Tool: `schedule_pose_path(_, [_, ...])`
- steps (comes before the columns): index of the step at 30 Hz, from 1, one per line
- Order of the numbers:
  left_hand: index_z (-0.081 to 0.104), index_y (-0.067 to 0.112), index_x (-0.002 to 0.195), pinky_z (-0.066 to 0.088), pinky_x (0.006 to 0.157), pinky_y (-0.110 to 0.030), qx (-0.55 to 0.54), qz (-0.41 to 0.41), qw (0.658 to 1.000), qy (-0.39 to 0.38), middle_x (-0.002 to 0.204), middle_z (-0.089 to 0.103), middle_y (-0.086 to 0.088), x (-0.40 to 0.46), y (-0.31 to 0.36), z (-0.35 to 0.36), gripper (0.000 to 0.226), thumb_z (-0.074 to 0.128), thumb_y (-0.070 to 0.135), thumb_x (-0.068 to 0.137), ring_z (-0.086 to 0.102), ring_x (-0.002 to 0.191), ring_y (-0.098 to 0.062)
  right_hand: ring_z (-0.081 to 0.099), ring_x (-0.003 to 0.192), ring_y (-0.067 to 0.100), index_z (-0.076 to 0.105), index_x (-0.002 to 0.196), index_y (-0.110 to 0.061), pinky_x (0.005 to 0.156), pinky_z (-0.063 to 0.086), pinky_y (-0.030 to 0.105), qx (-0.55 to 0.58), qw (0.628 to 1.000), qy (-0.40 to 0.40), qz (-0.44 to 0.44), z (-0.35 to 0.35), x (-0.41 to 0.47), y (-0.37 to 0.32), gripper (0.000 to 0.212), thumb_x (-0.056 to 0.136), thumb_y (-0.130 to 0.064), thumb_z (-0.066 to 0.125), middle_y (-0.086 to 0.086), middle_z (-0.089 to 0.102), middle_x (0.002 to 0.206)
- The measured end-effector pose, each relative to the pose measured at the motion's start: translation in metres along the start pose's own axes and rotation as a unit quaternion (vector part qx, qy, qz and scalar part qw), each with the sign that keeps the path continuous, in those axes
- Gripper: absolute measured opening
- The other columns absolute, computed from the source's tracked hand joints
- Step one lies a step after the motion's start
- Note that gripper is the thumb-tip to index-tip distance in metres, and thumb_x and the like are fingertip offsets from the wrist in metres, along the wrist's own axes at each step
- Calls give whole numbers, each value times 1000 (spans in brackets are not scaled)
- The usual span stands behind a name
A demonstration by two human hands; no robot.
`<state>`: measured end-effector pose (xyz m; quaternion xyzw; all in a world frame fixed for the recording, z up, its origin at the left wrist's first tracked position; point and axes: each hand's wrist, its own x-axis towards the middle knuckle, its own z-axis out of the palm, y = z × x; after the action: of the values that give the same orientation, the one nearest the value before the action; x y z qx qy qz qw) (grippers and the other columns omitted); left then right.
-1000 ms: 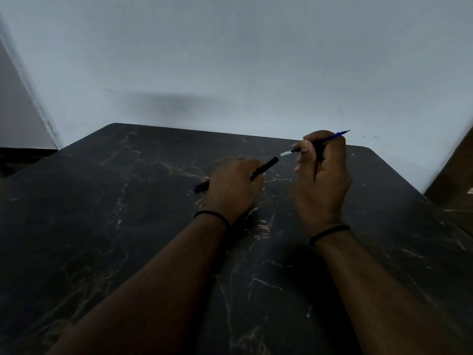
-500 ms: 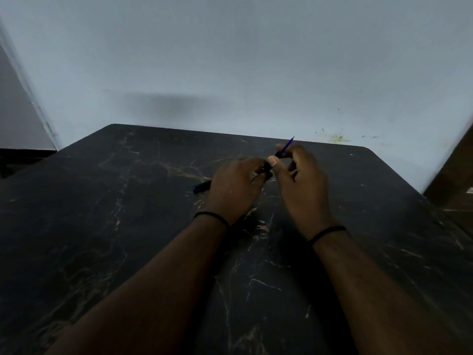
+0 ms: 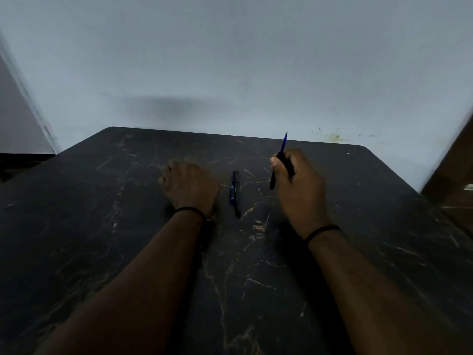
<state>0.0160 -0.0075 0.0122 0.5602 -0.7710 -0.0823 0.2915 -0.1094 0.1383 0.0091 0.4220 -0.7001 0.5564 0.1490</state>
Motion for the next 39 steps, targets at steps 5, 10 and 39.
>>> schedule_pose_path(5, [61, 16, 94, 35, 94, -46, -46, 72, 996, -13, 109, 50, -13, -6, 8, -1, 20, 58, 33, 84, 46, 110, -35, 58, 69, 12, 61, 100, -20, 63, 54, 37, -7, 1000, 10, -1, 0, 1, 3, 19, 99, -38, 56, -3, 62, 80])
schedule_pose_path(10, [64, 19, 100, 34, 102, -47, -8, 83, 994, -71, 117, 49, -13, -9, 8, -1, 42, 68, 55, 78, 45, 117, -37, 59, 69, 14, 61, 99, -21, 63, 55, 39, -12, 1000, 2, -2, 0, 2, 4, 19, 99, -39, 55, -4, 62, 78])
schedule_pose_path(39, [70, 8, 78, 34, 51, -28, -377, 89, 921, -36, 64, 62, -12, -7, 16, -6, 39, 48, 31, 102, 43, 51, -17, 60, 92, 21, 72, 114, -18, 80, 51, 37, -55, 993, -90, -43, 3, 4, 3, 23, 94, -27, 65, 3, 70, 100])
